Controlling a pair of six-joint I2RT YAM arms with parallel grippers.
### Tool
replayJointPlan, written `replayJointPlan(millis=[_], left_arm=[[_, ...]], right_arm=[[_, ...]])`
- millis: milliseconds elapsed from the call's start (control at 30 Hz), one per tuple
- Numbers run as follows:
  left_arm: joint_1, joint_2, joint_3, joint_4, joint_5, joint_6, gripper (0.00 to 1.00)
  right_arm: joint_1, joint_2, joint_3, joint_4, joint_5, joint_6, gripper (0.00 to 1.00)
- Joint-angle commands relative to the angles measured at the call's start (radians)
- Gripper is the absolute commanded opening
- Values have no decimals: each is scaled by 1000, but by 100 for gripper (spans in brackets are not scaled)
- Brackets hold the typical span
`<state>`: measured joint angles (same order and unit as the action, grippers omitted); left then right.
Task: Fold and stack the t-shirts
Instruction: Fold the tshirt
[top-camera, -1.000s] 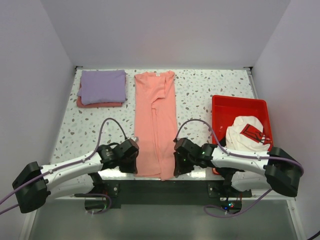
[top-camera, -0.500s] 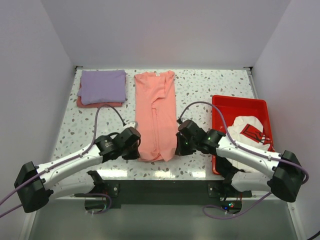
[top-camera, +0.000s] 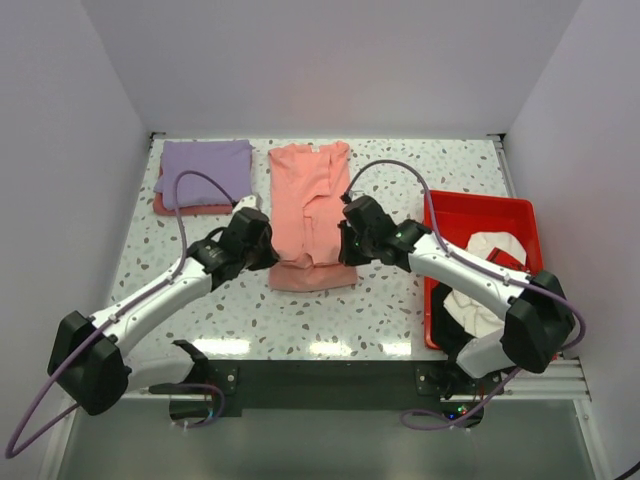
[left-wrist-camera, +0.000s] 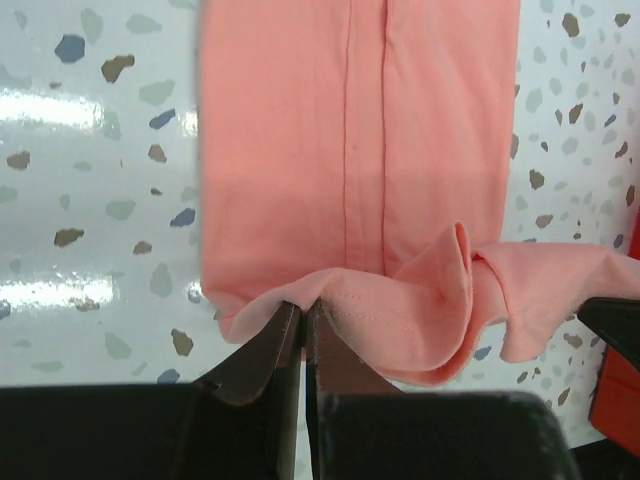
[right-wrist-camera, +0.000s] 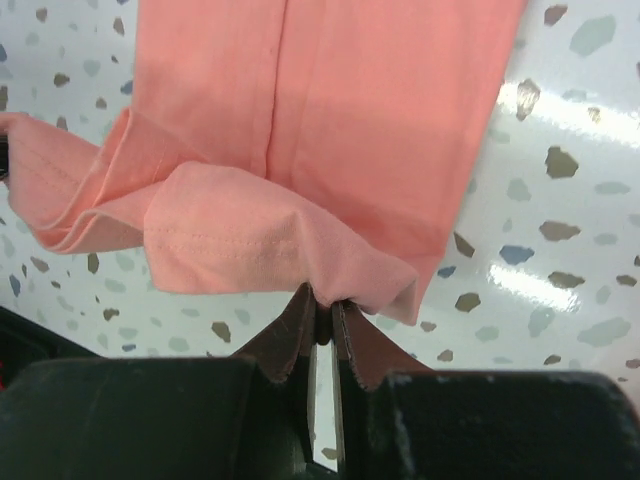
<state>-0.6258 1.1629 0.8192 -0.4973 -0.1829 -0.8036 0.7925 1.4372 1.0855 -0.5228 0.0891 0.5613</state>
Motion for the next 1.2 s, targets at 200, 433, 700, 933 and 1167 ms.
replayJointPlan(millis=[200, 433, 700, 933, 1167], left_arm=[[139, 133, 109, 187, 100, 96, 0], [198, 256, 193, 213, 157, 161, 0], [242, 382, 282, 220, 178, 196, 0], [262, 475, 350, 212, 218, 225, 0], [273, 547, 362, 241, 234, 236, 0]], right_arm=[[-71, 123, 180, 64, 28, -81, 2], [-128, 209, 255, 72, -15, -103, 3], [-176, 308, 349, 43, -88, -110, 3], [-202, 367, 392, 33, -114, -110, 4], [-216, 423, 422, 33, -118, -110, 4]])
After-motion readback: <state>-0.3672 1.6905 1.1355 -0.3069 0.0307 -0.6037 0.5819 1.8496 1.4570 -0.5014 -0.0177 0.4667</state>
